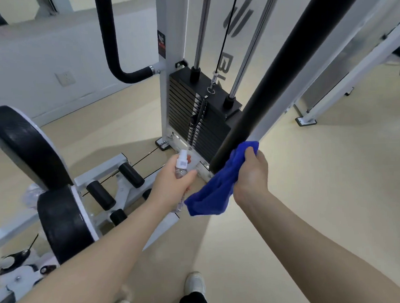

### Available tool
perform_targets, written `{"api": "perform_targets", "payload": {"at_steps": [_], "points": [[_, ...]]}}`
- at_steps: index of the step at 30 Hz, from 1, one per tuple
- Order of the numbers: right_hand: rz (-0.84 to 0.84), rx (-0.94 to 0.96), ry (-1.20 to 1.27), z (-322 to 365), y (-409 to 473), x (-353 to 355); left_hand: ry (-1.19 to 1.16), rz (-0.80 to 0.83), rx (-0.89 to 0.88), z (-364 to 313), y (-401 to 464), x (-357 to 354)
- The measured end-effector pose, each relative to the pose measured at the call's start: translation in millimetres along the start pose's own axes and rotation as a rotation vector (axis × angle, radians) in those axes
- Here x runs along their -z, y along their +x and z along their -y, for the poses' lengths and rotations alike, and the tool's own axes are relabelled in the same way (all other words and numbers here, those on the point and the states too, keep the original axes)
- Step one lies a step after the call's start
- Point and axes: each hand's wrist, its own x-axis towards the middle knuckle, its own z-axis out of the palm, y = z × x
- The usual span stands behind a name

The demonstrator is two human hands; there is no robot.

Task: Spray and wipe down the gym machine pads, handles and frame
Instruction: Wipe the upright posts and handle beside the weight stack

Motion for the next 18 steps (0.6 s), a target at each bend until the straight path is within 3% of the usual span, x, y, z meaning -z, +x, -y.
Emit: {"api": "perform_targets", "payload": {"at_steps": [3,7,9,10,12,14,16,18], "points": [[-0.017,0.353,-0.287,-7,-17,-5,-0.062,-0.023,0.005,4,-4,6],[0.166,1.212,-0.754,-24,-18,-3,-0.121,-0.031,0.008,9,-9,14],[0.084,1.554,-1.121,-19,3,-16,-0.142,-0.047,0.005,10,-8,18],[-0.024,1.634,-1.353,-18,16,-20,-0.143,-0.049,0.011,11,-9,19],[-0.219,1.651,-1.781,-15,34,-24,-0.158,-0.054,0.022,14,-9,20],[-0.239,1.59,-2.161,-18,44,-23,-0.173,-0.06,0.025,15,-7,20],[-0.103,1.453,-2.551,-28,47,-28,-0.164,-0.072,0.019,17,-4,20],[0.179,1.284,-2.811,-44,48,-34,-0.145,-0.085,0.034,18,-2,18]]}}
